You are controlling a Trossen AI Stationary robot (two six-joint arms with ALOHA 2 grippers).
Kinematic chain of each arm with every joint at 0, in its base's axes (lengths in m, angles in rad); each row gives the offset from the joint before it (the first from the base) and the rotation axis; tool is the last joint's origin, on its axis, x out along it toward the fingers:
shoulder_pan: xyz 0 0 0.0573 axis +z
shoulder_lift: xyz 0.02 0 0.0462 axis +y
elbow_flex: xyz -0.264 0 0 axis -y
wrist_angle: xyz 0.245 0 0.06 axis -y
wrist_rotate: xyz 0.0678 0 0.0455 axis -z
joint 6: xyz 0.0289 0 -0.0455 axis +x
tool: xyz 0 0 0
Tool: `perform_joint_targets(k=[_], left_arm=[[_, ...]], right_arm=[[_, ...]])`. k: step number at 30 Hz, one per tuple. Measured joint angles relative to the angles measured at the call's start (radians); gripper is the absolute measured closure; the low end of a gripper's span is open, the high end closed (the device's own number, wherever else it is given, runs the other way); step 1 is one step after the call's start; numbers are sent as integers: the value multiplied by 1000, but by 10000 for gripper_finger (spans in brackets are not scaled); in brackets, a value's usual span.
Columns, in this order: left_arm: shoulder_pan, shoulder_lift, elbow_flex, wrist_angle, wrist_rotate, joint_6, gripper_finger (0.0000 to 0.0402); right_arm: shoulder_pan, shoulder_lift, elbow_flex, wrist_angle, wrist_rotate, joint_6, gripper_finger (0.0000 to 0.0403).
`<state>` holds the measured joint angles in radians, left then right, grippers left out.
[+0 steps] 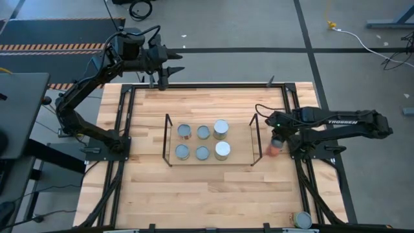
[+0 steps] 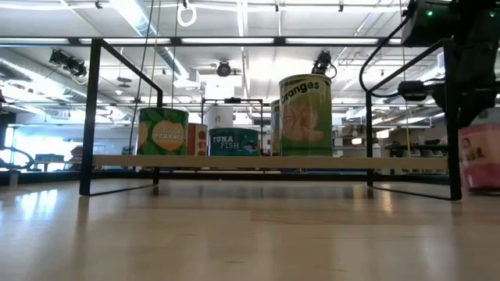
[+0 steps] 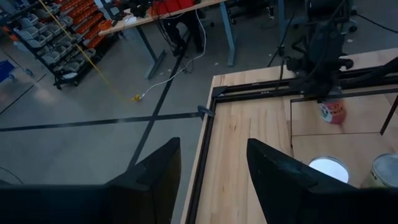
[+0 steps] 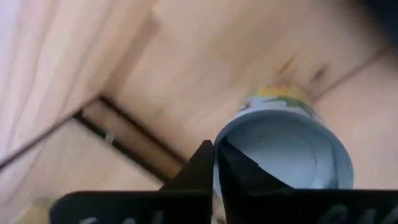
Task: Pick and place cans onto a shelf
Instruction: Put the canned mixed fruit on the shelf
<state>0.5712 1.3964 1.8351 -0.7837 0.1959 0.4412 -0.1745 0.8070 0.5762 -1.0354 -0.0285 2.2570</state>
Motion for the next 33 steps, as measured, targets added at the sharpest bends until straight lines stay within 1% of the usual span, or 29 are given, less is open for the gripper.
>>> perform_joint_targets(k=[2,5,7,9,13,15,18,19,21,23,25,29,31,33], left_arm=[[0,0,0,0,0,0,214],[0,0,0,1,0,0,214],[0,0,0,1,0,0,214],[0,0,0,3,0,0,214],[0,0,0,13,0,-1,214],[0,0,0,15,0,-8,214],[0,0,0,15,-5,-32,214],[0,0,0,15,-15,-47,214],[0,0,0,14,-48,-103,214],[0,0,0,9,-81,-169,214],[0,0,0,5,-105,-239,214],[-4,-1,0,-27,-86,-354,214],[-4,-3,0,-23,-79,-403,214],[-5,-4,0,-6,-78,-449,214]], right_arm=[[-2,3,35,-74,48,-33,393],[-20,18,118,-149,87,-98,392],[-39,50,180,-194,117,-161,396],[-65,97,255,-200,162,-245,397],[-144,229,451,-236,247,-516,398],[-179,300,559,-269,312,-659,399],[-217,401,713,-291,421,-827,400],[-235,434,755,-297,437,-878,400],[-292,503,833,-292,424,-1030,401],[-364,573,911,-291,387,-1214,401],[-427,642,996,-287,383,-1384,401],[-526,761,1191,-242,415,-1685,402],[-563,815,1288,-216,395,-1813,402],[-592,865,1374,-212,352,-1932,402]])
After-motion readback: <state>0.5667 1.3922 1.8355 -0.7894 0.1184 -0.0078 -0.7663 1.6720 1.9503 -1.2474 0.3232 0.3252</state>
